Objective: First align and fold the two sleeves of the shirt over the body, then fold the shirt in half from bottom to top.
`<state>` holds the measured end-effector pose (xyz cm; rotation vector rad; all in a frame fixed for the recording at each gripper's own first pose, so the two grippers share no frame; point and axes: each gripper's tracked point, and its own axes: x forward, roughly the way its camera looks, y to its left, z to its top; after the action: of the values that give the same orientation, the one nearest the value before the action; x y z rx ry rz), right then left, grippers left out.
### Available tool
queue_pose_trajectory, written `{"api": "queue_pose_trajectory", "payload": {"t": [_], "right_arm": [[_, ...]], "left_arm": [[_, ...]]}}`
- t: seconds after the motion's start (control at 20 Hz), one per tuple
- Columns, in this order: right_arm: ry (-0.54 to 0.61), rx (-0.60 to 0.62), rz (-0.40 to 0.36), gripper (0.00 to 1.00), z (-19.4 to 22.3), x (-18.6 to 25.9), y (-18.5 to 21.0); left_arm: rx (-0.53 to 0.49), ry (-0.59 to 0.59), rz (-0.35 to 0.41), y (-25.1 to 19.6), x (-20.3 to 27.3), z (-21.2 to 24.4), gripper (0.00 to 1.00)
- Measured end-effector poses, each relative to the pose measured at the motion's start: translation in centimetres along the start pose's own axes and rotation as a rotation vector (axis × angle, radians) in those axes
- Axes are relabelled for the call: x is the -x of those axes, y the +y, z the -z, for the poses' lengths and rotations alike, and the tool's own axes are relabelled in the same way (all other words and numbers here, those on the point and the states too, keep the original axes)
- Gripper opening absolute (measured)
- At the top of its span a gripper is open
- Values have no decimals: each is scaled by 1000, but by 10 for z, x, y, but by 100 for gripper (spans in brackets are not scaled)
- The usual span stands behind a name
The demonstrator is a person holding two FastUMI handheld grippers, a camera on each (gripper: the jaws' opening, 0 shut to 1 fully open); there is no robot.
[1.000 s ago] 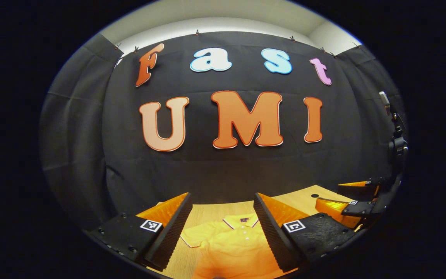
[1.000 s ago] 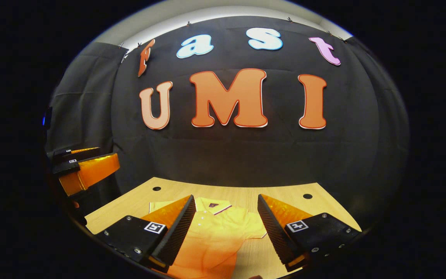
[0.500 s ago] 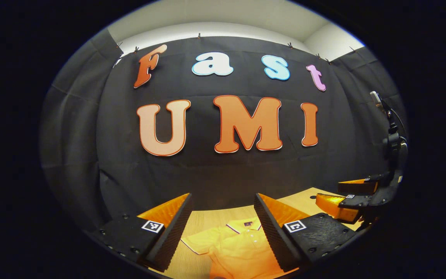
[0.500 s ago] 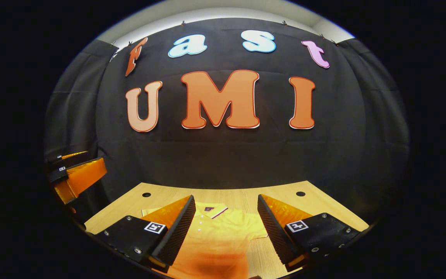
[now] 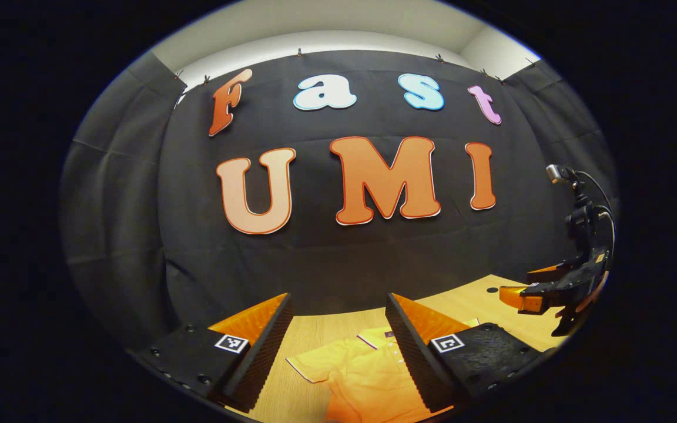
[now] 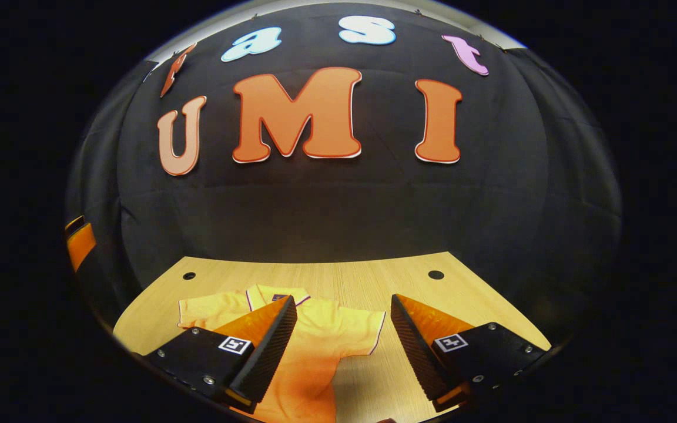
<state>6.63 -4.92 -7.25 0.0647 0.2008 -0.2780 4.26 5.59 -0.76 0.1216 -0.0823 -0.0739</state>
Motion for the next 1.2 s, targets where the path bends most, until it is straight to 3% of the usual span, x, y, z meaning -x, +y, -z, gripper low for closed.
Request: {"api": "queue_pose_trajectory", "payload": {"t": [0.35,0.7,0.95,1.0,1.05,1.1,1.2], "right_arm": [[264,42,2,95,63,-70,-27],[526,41,-13,88,130,-120,-39],[648,71,13,76,158,-144,-49],[674,76,14,70,162,-147,-50],[703,77,18,68,167,-150,-52],[733,71,20,73,172,-153,-52],[786,39,18,71,177,-157,-52]], "left_arm": [[-19,128,-85,-2,13,33,97],[-47,224,-252,24,41,56,97],[-64,264,-290,24,51,64,97],[-65,269,-294,24,51,65,97],[-65,272,-297,23,52,66,97],[-65,275,-299,22,53,66,97],[-65,281,-304,22,55,68,97]]}}
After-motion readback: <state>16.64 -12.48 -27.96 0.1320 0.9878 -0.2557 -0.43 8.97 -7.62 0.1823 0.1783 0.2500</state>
